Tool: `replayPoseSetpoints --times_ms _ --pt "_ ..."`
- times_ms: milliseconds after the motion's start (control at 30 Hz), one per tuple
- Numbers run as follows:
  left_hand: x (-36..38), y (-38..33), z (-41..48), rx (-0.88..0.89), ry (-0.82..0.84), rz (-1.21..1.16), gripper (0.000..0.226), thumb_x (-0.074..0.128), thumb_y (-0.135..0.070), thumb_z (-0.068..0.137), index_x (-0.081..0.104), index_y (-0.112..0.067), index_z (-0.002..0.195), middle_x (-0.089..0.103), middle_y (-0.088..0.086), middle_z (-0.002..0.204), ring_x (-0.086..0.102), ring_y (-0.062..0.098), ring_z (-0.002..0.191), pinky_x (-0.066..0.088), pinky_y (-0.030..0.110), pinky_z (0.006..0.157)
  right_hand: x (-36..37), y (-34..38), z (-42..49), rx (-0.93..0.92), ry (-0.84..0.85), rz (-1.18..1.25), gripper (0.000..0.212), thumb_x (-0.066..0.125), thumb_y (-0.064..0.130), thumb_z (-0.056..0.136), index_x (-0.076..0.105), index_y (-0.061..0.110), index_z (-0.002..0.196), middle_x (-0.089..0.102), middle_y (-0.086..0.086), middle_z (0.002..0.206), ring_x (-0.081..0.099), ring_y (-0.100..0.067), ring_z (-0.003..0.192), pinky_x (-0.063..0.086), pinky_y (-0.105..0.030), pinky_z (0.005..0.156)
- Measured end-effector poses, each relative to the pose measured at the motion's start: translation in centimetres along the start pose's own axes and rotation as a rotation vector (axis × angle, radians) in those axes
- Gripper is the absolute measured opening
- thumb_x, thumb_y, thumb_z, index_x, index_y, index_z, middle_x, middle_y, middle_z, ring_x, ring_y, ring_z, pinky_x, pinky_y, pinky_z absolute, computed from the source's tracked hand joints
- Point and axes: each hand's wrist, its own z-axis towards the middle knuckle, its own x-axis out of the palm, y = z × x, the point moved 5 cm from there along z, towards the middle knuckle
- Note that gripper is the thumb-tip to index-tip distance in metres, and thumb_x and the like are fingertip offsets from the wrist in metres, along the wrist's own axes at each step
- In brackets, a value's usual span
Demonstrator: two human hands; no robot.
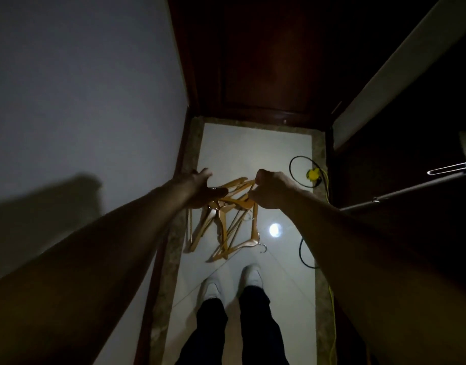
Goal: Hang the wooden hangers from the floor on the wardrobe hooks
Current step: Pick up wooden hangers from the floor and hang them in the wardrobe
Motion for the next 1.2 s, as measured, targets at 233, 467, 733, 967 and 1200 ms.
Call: replayPoseSetpoints --times_ms 233,467,733,967,1200 --pt "6.3 2.9 8.7 -0.099 0.074 -0.083 0.078 0.048 -0.076 0.082 0.028 -0.038 0.147 0.050 0.011 0.142 0.052 0.032 0.121 0.046 0.046 0.096 7.8 -4.0 9.0 0.023 0.151 0.001 0.036 0.064 0.035 0.093 0.050 0.021 0.123 0.057 -0.002 0.093 0.063 -0.019 0.080 0.058 -0.034 0.071" --pt "14.6 6.7 15.7 -0.132 0.149 -0.034 0.072 0.046 -0.070 0.088 0.025 -0.038 0.149 0.036 0.011 0.154 0.043 0.036 0.134 0.043 0.043 0.094 15.7 -7.9 15.7 0.040 0.264 -0.008 0.046 0.059 0.029 0.097 0.044 0.020 0.140 0.058 -0.003 0.094 0.061 -0.018 0.081 0.055 -0.031 0.069" --pt "22.1 11.8 23.4 -0.189 0.230 -0.069 0.079 0.046 -0.072 0.086 0.016 -0.041 0.152 0.034 0.010 0.156 0.040 0.036 0.138 0.042 0.054 0.105 26.0 -10.9 22.4 0.072 0.345 -0.009 0.049 0.065 0.037 0.095 0.047 0.017 0.136 0.064 -0.009 0.117 0.067 -0.026 0.100 0.059 -0.038 0.085" --pt "30.7 15.9 30.9 -0.230 0.231 -0.205 0.074 0.051 -0.066 0.086 0.029 -0.034 0.149 0.041 0.004 0.153 0.044 0.031 0.136 0.043 0.053 0.104 35.9 -13.9 29.4 0.097 0.384 -0.037 0.040 0.064 0.037 0.095 0.052 0.015 0.126 0.059 -0.006 0.101 0.064 -0.022 0.092 0.059 -0.037 0.083" --pt "39.0 19.6 38.1 -0.289 0.229 -0.204 0.064 0.051 -0.065 0.088 0.037 -0.035 0.143 0.043 0.000 0.150 0.043 0.029 0.137 0.042 0.048 0.102 44.8 -17.0 36.0 0.124 0.410 -0.028 0.042 0.062 0.037 0.097 0.050 0.016 0.130 0.043 0.003 0.082 0.061 -0.018 0.091 0.058 -0.033 0.081"
